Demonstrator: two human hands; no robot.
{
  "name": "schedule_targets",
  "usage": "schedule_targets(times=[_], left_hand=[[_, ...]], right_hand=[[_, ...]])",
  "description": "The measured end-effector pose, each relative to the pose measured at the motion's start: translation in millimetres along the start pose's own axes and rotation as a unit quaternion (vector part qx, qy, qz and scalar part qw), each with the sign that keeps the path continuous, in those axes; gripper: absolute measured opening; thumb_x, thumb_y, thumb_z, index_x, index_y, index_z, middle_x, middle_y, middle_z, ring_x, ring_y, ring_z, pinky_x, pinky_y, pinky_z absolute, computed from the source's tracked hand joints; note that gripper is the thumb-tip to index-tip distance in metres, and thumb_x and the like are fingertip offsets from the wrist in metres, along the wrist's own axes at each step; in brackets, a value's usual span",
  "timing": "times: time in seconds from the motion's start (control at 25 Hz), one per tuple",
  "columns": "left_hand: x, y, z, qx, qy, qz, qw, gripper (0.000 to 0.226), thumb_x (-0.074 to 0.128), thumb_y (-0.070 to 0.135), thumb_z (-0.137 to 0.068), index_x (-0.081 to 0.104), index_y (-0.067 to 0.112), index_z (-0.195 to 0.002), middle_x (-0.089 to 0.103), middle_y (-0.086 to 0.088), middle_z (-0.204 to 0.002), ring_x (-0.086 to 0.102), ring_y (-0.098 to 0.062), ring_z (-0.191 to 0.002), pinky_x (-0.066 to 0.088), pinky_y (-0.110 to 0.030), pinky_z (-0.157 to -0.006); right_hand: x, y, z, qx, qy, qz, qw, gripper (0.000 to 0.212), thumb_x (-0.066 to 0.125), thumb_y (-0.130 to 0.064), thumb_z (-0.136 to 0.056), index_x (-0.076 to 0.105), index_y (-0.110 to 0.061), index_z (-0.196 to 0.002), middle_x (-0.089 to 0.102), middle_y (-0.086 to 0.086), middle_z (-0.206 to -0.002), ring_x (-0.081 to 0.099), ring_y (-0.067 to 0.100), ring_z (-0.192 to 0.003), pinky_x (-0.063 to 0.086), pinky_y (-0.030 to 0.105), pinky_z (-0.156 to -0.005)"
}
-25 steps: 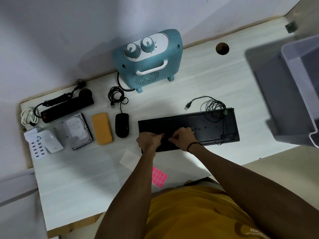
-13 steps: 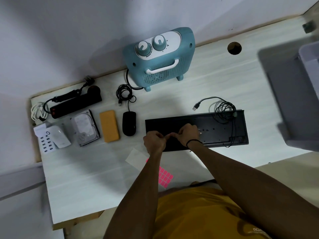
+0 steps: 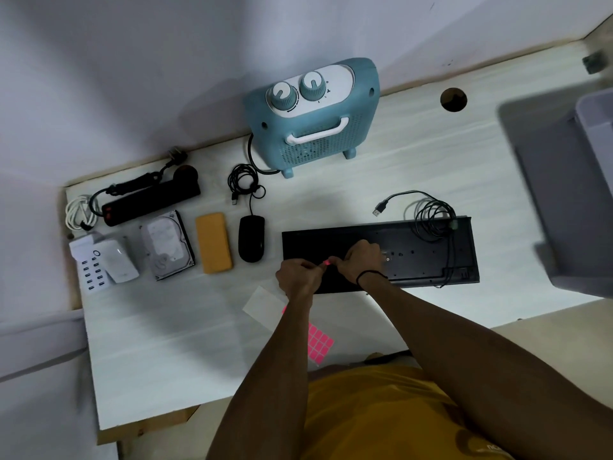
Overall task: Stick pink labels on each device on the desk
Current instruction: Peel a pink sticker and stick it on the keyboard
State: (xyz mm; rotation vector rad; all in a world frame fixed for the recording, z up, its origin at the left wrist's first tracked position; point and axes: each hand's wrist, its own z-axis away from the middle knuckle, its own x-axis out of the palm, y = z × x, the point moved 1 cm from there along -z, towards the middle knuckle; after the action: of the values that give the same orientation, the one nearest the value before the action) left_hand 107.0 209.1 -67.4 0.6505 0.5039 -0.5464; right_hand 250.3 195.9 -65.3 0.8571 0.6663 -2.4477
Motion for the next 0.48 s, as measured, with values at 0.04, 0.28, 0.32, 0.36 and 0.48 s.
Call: schedule_targets(times=[0.04, 0.28, 0.32, 0.36, 0.48], left_hand=[[-1, -2, -1, 0.010, -0.006, 0.000, 1.000, 0.025, 0.095, 0.035, -0.062, 0.076, 0.019, -0.066, 0.075, -0.002, -0.067, 0.075, -0.020, -0.065, 0.065, -0.039, -0.069], [-18, -8, 19, 0.257, -0.098, -0.183, 0.944, 0.019, 0.083, 0.030, -0.080, 0.074, 0.014, -0.087, 0.074, 0.000, -0.083, 0.065, -0.010, -0.071, 0.055, -0.028, -0.071], [-18, -8, 26, 0.308, -0.108, -0.256, 0.910, 0.028, 0.082, 0.035, -0.080, 0.072, 0.014, -0.096, 0.072, -0.001, -0.093, 0.064, -0.013, -0.082, 0.053, -0.030, -0.076], [-15, -8, 33, 0.351, -0.111, -0.336, 0.867, 0.039, 0.082, 0.038, -0.080, 0.069, 0.015, -0.108, 0.069, -0.003, -0.105, 0.063, -0.018, -0.096, 0.052, -0.035, -0.084], [-7, -6, 39, 0.380, -0.104, -0.471, 0.789, 0.062, 0.080, 0.031, -0.082, 0.052, 0.016, -0.135, 0.060, -0.007, -0.130, 0.053, -0.028, -0.124, 0.044, -0.043, -0.100]], right_hand=[[-2, -1, 1, -0.001, -0.004, -0.007, 1.000, 0.047, 0.078, -0.059, -0.070, 0.062, -0.016, -0.059, 0.068, 0.015, -0.082, 0.061, 0.023, -0.074, 0.041, 0.027, -0.060], [-27, 12, 4, -0.094, -0.047, 0.033, 0.994, 0.033, 0.071, -0.037, -0.088, 0.069, -0.013, -0.066, 0.063, 0.008, -0.064, 0.060, 0.024, -0.068, 0.040, 0.024, -0.062], [-28, 17, 6, -0.111, -0.049, 0.056, 0.991, 0.030, 0.071, -0.036, -0.088, 0.071, -0.012, -0.071, 0.066, 0.009, -0.068, 0.062, 0.025, -0.071, 0.041, 0.025, -0.063], [-28, 23, 10, -0.128, -0.051, 0.083, 0.987, 0.026, 0.071, -0.035, -0.088, 0.074, -0.011, -0.078, 0.070, 0.010, -0.076, 0.065, 0.027, -0.077, 0.045, 0.027, -0.065], [-34, 38, 22, -0.162, -0.049, 0.141, 0.975, 0.027, 0.078, -0.036, -0.080, 0.074, -0.017, -0.098, 0.071, 0.010, -0.098, 0.067, 0.031, -0.093, 0.054, 0.032, -0.075]])
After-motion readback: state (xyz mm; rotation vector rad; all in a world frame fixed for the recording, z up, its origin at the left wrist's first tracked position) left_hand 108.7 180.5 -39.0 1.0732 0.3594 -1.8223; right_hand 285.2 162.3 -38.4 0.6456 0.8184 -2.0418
